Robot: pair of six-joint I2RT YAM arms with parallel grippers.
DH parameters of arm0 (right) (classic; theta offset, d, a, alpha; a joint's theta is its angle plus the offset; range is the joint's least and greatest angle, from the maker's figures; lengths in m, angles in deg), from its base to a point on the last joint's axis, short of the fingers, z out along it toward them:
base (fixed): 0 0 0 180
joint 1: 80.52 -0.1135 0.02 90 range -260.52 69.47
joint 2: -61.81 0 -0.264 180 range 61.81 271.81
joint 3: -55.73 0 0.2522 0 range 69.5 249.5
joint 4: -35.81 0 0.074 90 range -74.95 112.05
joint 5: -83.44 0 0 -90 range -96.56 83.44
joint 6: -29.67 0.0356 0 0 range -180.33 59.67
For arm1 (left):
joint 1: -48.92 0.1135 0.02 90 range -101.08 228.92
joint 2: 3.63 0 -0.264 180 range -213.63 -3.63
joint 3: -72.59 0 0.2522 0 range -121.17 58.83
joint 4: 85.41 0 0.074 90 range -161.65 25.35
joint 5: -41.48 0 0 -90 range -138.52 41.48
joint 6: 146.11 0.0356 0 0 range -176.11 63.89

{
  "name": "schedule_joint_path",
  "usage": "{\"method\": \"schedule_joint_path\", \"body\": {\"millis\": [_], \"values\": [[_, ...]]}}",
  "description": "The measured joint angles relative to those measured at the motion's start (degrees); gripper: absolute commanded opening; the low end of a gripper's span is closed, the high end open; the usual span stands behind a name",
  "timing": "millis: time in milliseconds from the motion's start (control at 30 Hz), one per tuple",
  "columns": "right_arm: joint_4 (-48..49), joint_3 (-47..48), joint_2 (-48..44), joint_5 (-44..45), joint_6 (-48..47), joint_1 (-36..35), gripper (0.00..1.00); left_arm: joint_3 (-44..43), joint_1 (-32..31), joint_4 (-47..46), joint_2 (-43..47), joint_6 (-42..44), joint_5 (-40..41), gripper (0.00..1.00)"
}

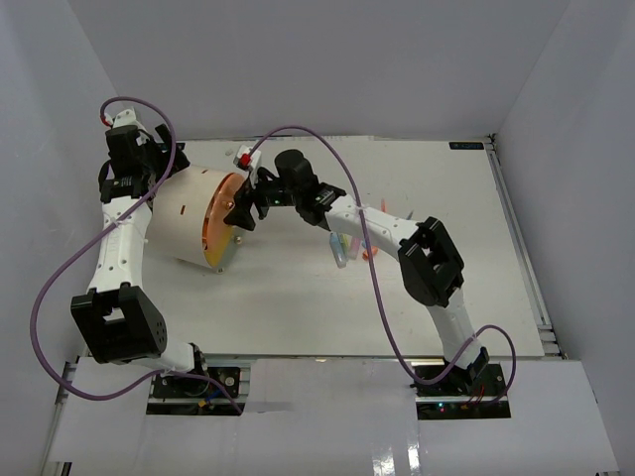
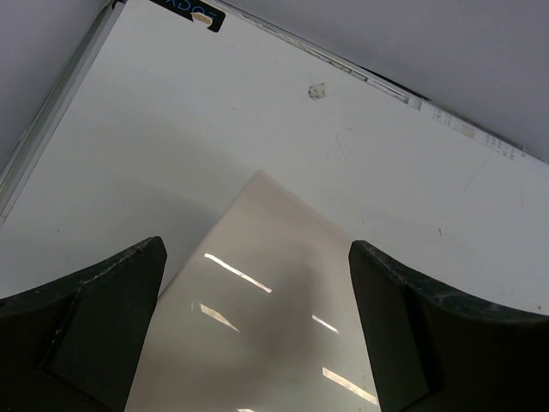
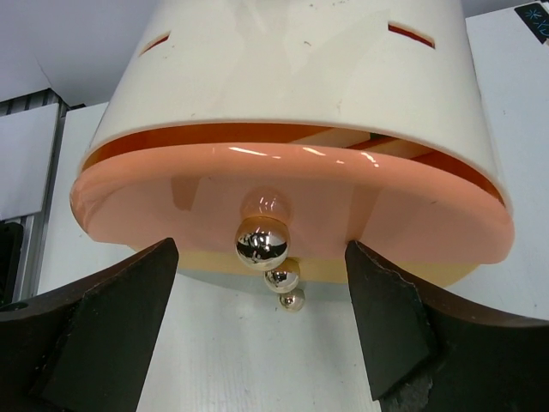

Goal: Sort the stationery into containers
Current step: Close the drawer in the storage box.

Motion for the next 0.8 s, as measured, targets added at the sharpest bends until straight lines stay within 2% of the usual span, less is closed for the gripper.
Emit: {"method": "schedule_joint_path", "body": {"millis": [333, 800], "values": [[0.9, 3.2, 3.0, 0.2, 2.1, -0.4, 0.86, 0.0, 0.0, -0.1, 0.0, 0.1, -0.1, 0.98], [2.5, 1.8, 2.8, 3.1, 3.0, -0.4, 0.88, -0.1, 0.0, 0.0, 0.0, 0.1, -0.2, 0.98]]}}
